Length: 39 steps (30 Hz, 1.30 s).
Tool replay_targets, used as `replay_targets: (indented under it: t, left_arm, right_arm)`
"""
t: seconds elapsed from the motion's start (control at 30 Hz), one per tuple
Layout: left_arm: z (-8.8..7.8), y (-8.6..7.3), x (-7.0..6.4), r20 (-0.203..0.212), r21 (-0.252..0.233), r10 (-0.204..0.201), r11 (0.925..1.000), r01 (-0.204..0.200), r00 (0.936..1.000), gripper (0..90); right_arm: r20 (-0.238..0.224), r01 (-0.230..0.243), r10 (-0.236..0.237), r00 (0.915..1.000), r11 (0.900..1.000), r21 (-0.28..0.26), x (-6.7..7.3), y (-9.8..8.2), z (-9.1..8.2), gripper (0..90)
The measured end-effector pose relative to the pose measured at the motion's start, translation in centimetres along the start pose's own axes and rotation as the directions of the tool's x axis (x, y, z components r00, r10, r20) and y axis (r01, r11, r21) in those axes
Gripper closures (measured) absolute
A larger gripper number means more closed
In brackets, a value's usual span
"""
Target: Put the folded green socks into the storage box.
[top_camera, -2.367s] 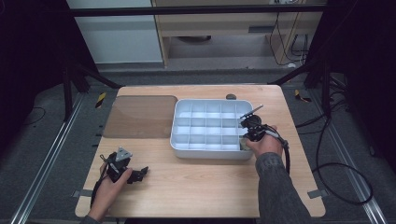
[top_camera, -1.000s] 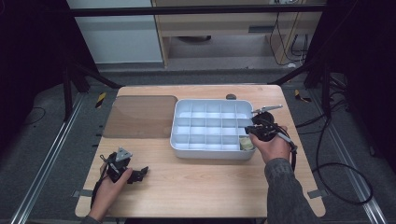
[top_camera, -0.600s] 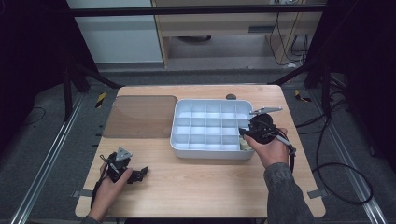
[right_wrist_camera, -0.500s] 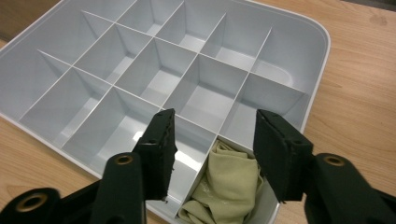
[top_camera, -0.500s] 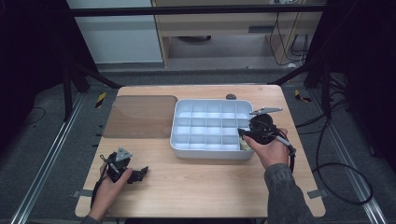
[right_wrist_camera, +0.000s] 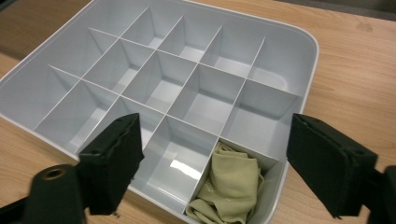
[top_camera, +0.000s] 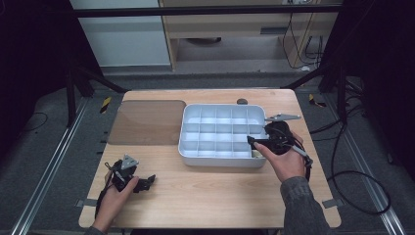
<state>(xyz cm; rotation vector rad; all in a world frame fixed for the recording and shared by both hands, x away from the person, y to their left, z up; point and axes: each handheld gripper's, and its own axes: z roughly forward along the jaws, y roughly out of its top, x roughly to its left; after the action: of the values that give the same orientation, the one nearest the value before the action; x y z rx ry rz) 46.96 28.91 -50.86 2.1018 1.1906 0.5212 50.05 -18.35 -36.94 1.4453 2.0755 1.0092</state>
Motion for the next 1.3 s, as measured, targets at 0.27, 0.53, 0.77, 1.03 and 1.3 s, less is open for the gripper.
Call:
replay_targets:
  t: [0.27,0.53,0.77,1.03,1.3]
  left_arm:
    - [0.0,0.0,-0.1,-0.001,-0.002,-0.004,1.0,0.004,1.0,0.0]
    - [0.0,0.0,-0.1,0.0,-0.002,-0.004,1.0,0.004,1.0,0.0]
    - [0.0,0.0,-0.1,-0.001,-0.001,-0.005,1.0,0.005,1.0,0.0]
    - [-0.1,-0.1,-0.2,-0.002,-0.001,-0.003,1.0,0.003,1.0,0.0]
    - [0.0,0.0,-0.2,0.0,-0.003,-0.005,1.0,0.005,1.0,0.0]
  right_arm:
    - [0.001,0.034,-0.034,0.9994,0.999,-0.028,-0.1,-0.5,-0.9,8.1]
    - [-0.009,0.023,-0.023,0.9997,0.998,-0.051,-0.2,-1.4,-1.7,7.8]
    - [-0.006,0.008,-0.009,0.9999,0.998,-0.069,-0.5,-3.0,-2.1,9.0]
    - [0.002,0.013,-0.013,0.9999,0.998,-0.058,-1.0,-5.5,-2.3,9.3]
    - [0.032,0.067,-0.066,0.9973,0.997,-0.026,-1.4,-8.6,-1.5,8.0]
